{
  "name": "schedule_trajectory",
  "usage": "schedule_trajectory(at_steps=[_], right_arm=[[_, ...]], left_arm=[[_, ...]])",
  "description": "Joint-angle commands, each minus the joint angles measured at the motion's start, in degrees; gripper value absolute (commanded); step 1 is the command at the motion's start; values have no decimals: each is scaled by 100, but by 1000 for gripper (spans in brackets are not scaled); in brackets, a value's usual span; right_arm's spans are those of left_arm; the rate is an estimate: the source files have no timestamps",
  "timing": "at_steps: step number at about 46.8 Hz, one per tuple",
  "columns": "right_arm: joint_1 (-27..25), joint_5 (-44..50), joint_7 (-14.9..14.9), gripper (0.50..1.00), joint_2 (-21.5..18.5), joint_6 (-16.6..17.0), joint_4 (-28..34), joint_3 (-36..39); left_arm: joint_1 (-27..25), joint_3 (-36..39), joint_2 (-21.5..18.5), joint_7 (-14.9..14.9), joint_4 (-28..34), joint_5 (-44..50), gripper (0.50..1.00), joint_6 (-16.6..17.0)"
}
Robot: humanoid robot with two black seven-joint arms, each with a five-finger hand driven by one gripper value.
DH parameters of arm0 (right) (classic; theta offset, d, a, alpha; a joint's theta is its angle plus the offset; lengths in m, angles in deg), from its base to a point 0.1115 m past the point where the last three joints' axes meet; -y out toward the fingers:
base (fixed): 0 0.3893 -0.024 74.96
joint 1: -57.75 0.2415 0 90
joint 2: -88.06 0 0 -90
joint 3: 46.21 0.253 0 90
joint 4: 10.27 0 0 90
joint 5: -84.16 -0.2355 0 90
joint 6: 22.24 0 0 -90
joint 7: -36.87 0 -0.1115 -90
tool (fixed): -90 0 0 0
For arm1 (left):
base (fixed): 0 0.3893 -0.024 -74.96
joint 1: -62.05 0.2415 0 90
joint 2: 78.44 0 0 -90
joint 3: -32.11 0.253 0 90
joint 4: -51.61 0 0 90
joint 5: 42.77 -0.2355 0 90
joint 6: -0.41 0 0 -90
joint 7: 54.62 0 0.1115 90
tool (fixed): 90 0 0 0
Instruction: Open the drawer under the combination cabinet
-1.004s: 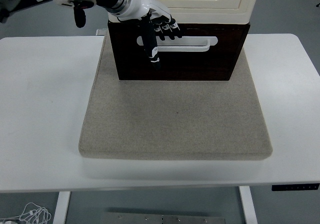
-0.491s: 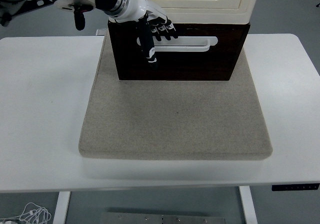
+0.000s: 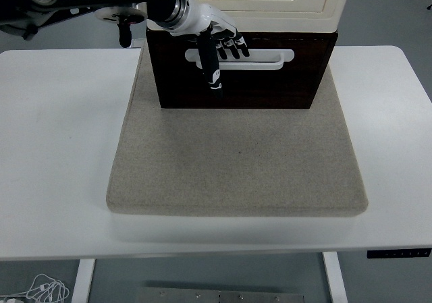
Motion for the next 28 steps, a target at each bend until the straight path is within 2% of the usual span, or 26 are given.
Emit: schedule_trajectory(at_steps=[1, 28], right_arm=[[-1, 1, -1, 926, 0, 0, 0, 0], [-1, 1, -1, 926, 0, 0, 0, 0]], left_arm=[[56, 8, 44, -6, -60, -1, 1000, -1], [162, 0, 159, -6, -78, -36, 1000, 43]])
